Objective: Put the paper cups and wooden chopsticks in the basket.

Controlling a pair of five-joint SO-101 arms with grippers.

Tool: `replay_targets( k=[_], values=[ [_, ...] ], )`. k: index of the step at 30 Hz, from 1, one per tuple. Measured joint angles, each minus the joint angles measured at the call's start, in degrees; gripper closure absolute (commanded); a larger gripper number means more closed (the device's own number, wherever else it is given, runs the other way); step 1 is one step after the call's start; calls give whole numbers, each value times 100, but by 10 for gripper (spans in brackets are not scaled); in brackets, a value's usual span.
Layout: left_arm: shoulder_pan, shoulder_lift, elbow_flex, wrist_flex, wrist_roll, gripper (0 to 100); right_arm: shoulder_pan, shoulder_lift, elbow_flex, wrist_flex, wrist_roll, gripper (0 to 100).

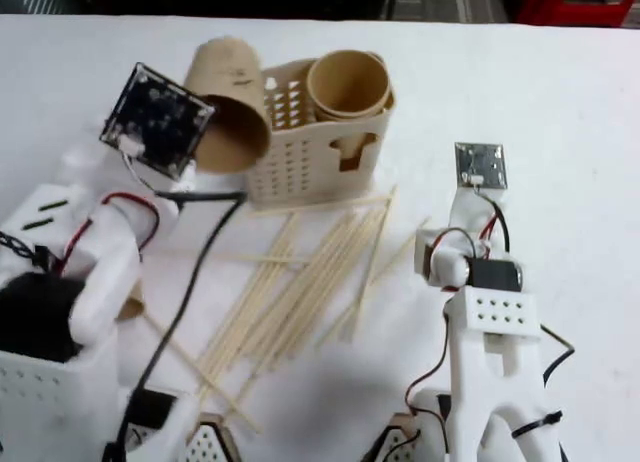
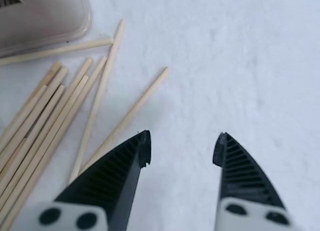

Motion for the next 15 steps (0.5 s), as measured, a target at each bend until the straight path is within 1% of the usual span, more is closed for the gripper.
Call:
replay_targets(
  k=[4,6,12,15],
  values=[
    [475,70,-88,-44,158,978,0,0,0,0,0,786],
    [580,325,-299,-53,264,978,0,0,0,0,0,786],
    [897,1644,-1442,-44,554,978,0,0,0,0,0,786],
    [1090,2453,-2268,220,668,978,0,0,0,0,0,786]
  ],
)
